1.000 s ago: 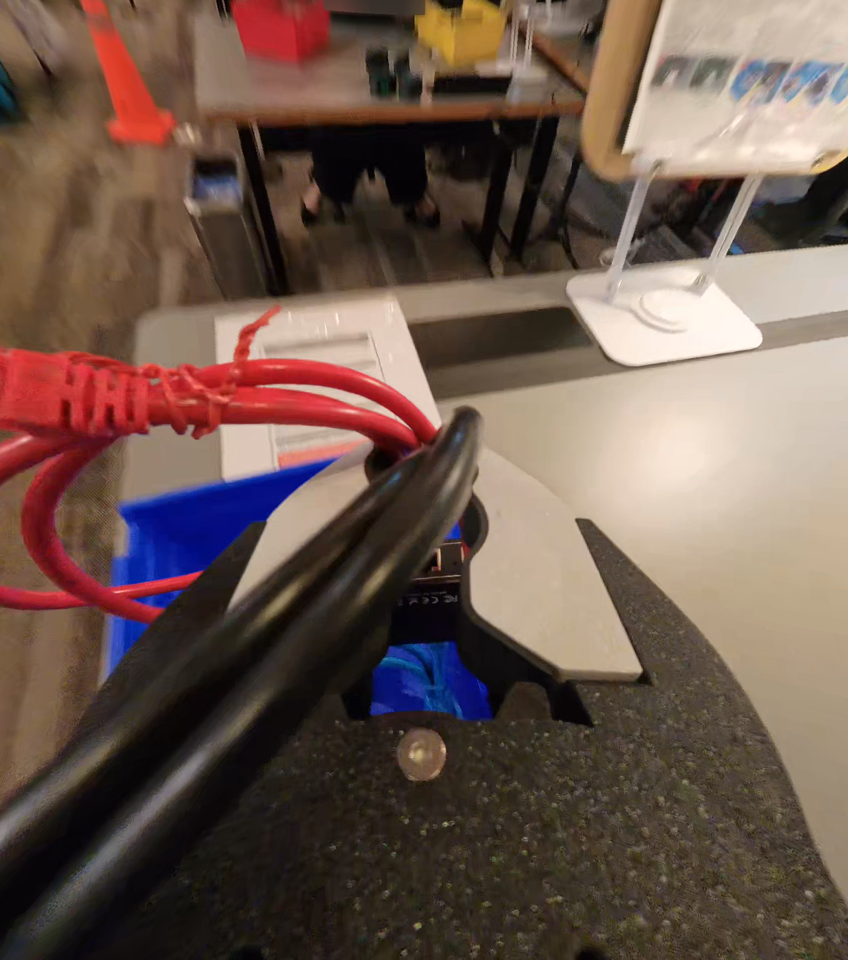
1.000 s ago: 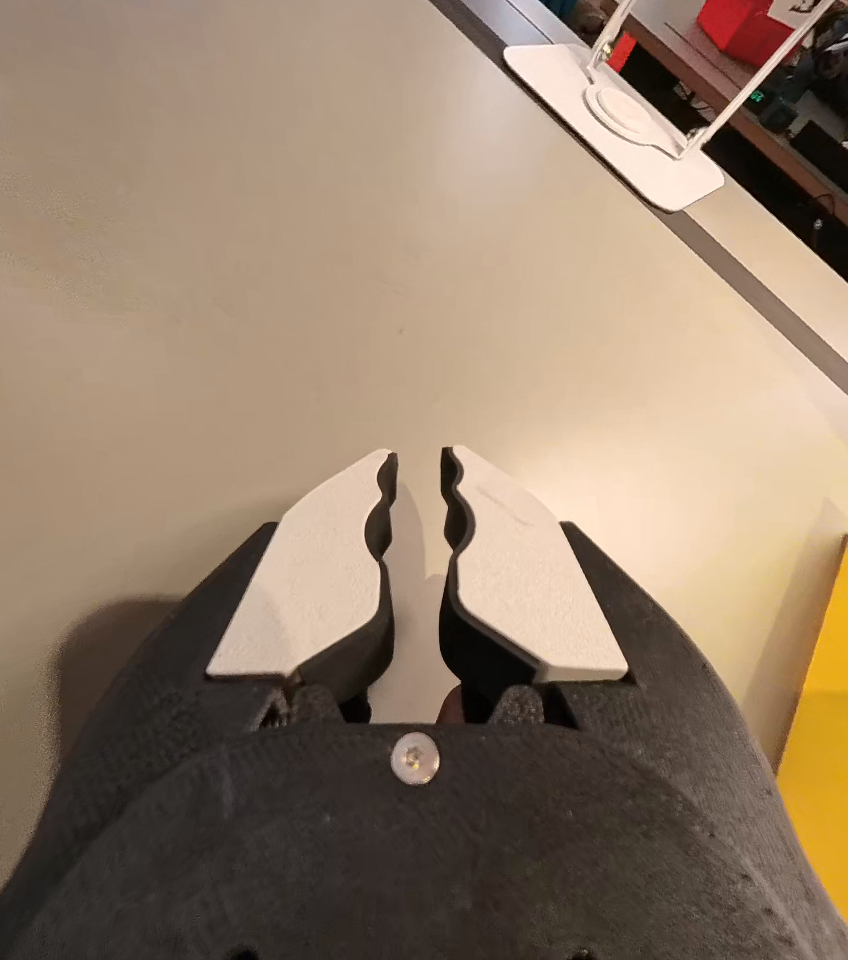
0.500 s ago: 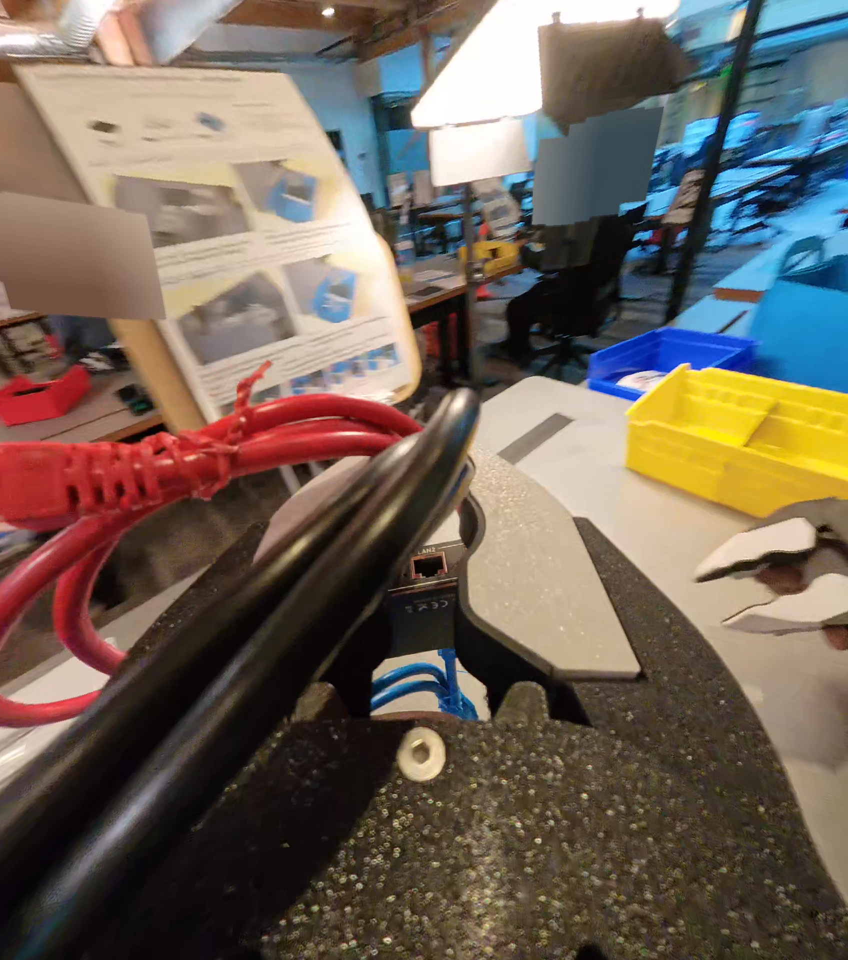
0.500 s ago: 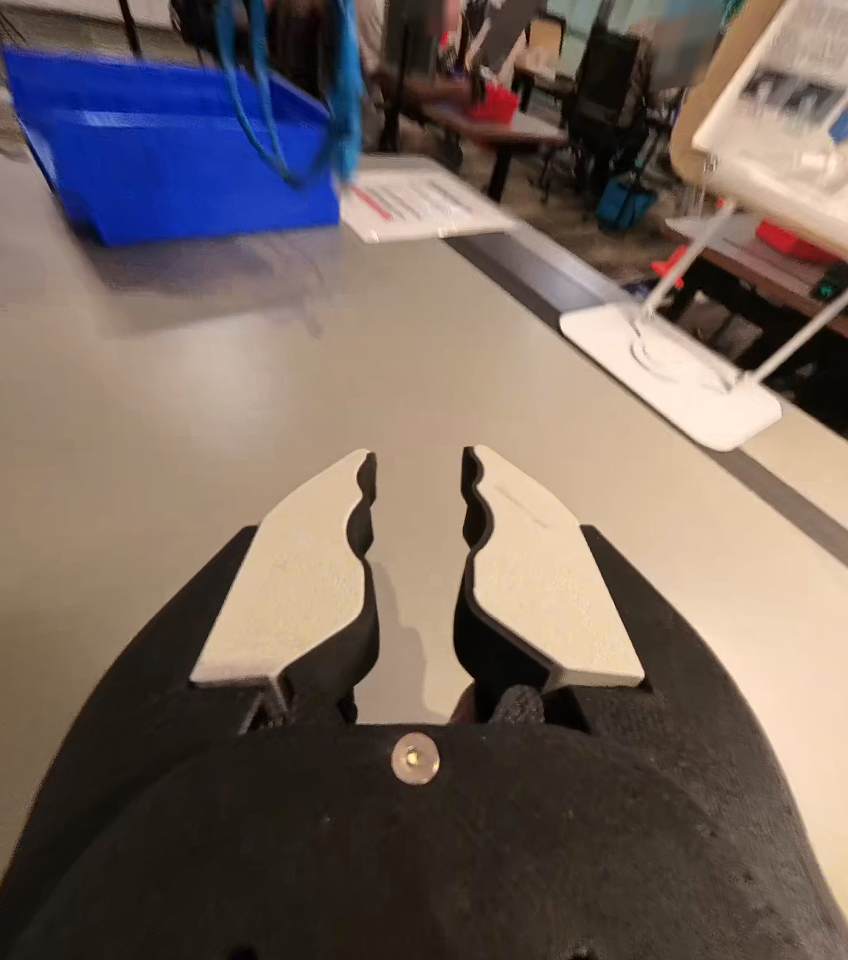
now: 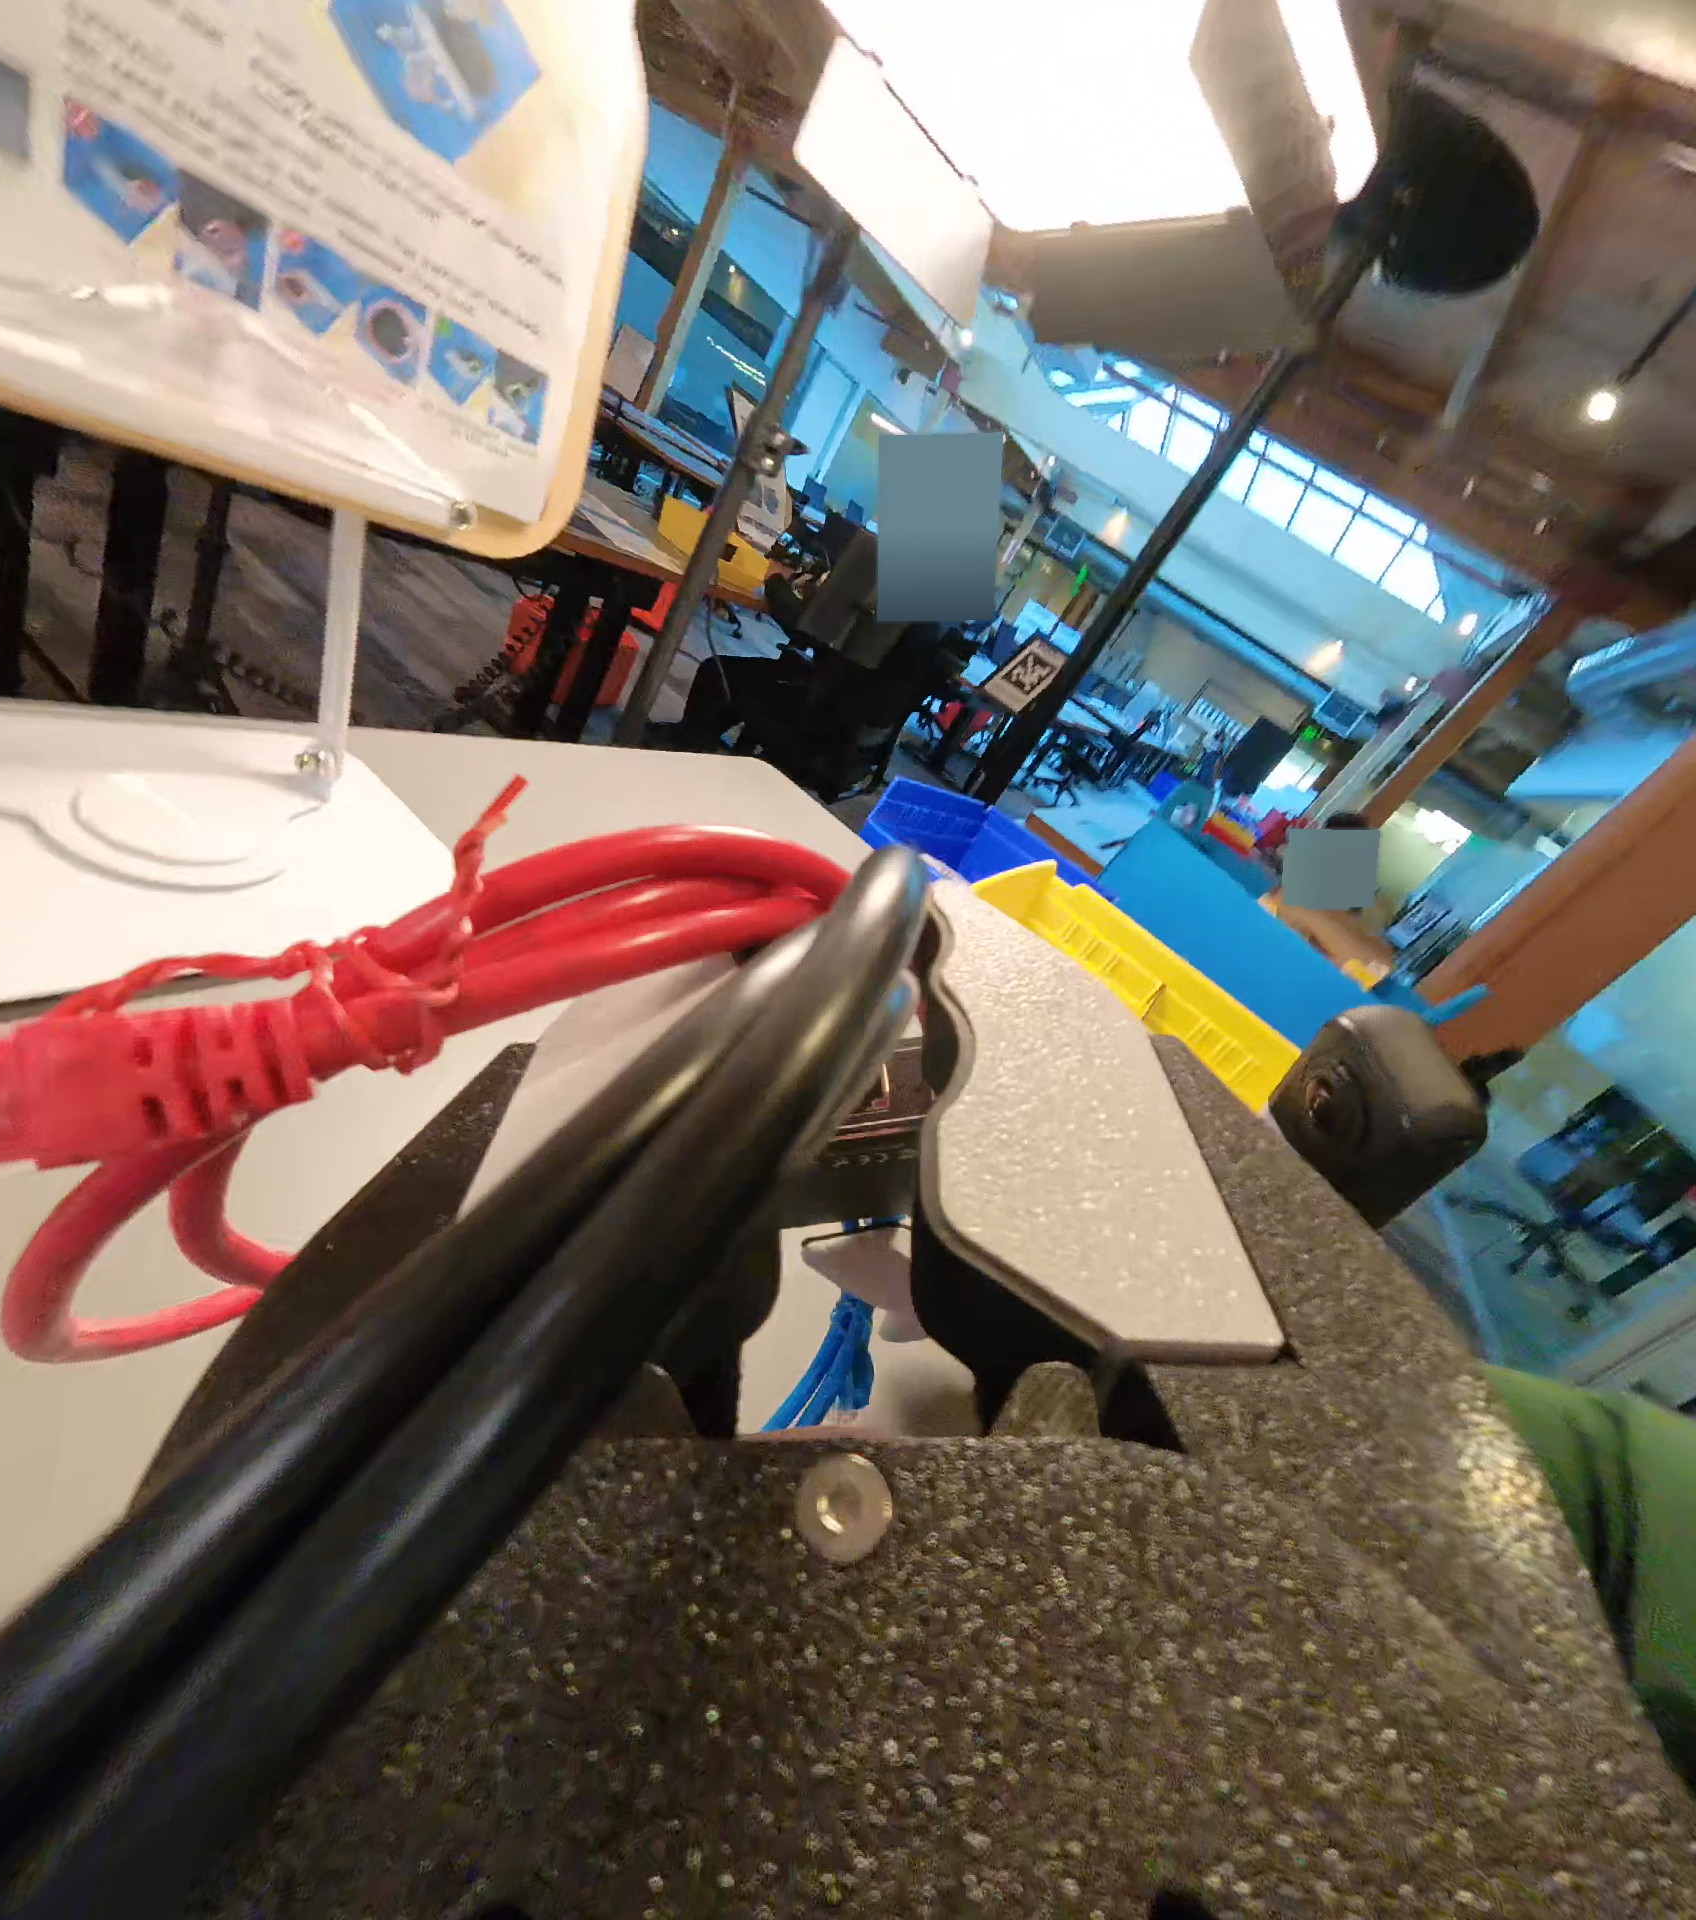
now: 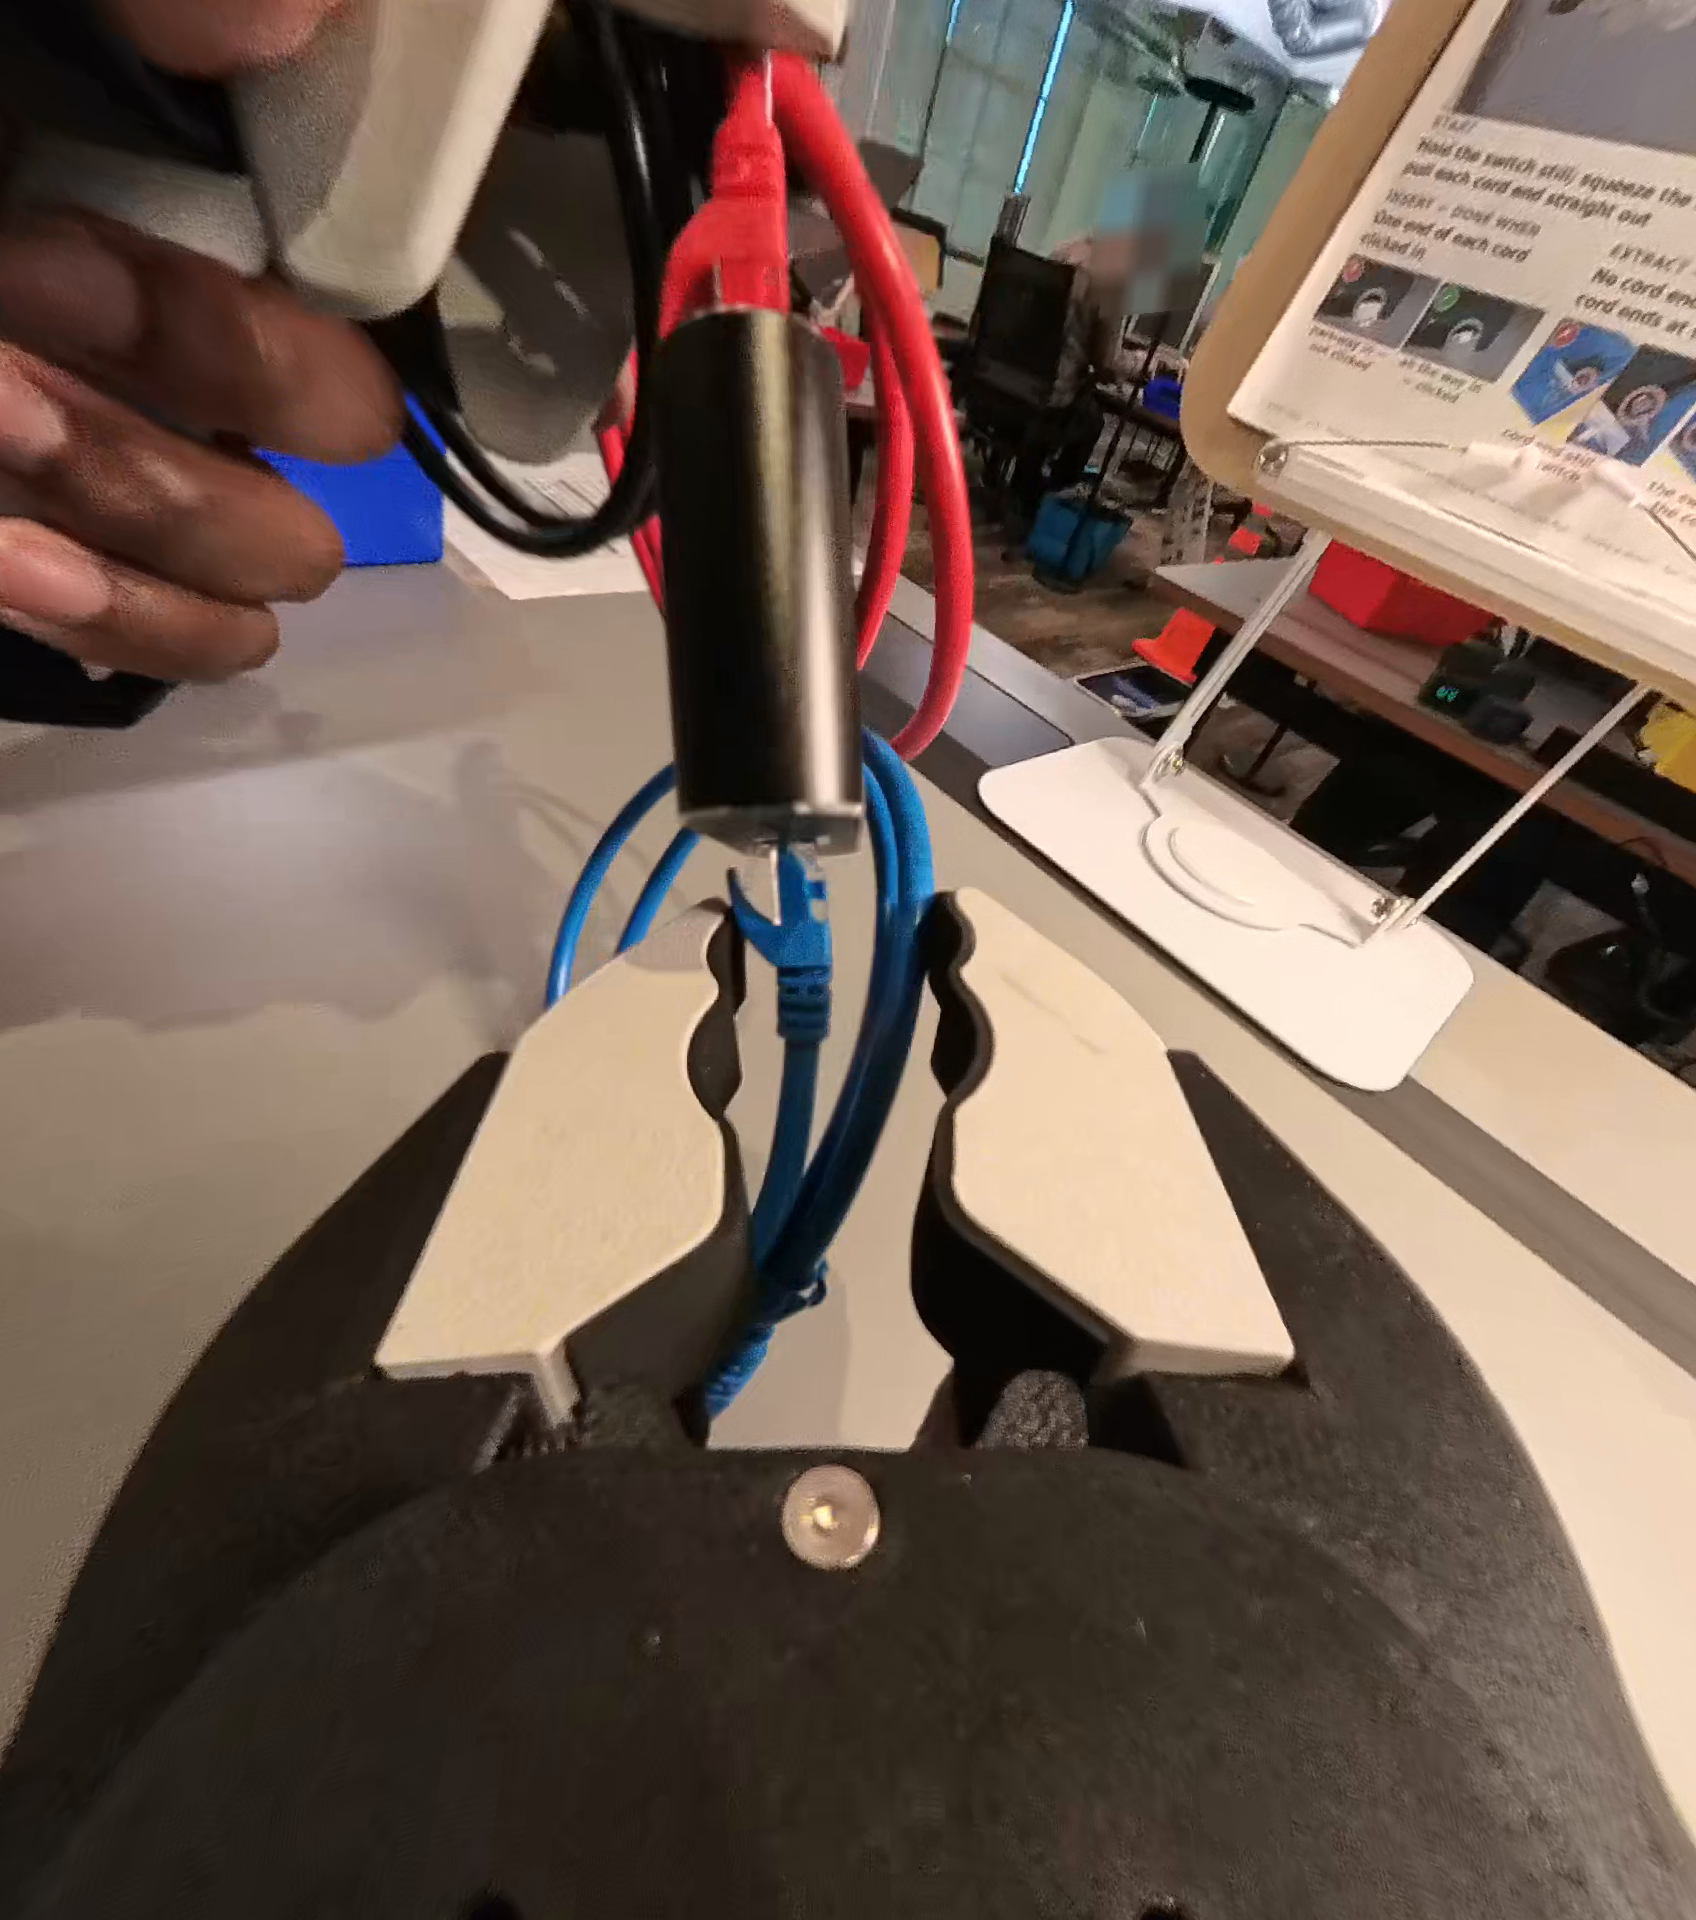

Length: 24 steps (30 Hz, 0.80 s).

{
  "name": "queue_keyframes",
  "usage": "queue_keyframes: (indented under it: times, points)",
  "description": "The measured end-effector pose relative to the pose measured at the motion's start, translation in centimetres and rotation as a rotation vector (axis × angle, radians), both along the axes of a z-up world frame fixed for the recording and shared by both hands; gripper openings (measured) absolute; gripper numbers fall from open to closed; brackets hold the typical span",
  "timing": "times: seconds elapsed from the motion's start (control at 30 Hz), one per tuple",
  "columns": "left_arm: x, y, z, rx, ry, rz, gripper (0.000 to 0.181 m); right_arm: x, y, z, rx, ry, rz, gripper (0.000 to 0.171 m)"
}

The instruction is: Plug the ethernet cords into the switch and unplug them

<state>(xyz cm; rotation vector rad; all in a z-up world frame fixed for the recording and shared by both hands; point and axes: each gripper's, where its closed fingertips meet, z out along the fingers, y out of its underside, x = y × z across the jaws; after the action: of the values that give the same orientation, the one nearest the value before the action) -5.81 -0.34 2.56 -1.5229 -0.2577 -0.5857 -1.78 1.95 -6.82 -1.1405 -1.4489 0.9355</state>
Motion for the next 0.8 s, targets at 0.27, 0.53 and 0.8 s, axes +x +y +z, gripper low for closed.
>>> queue_keyframes:
  times: [0.27, 0.53, 0.8]
  points:
    - [-2.6, 1.1, -3.9, -0.037, -0.165, -0.210, 0.040, -0.8, 1.3, -1.9, -0.052, -0.098, 0.109, 0.024]
    - [0.8, -1.6, -9.3, -0.304, 0.169, -0.586, 0.064, 2.3, -0.1, -5.0, -0.418, -0.322, 0.351, 0.022]
    - [4.7, -8.9, -8.8, -0.446, 0.352, -0.938, 0.050, 5.6, -0.4, -6.3, -0.432, -0.484, 0.404, 0.022]
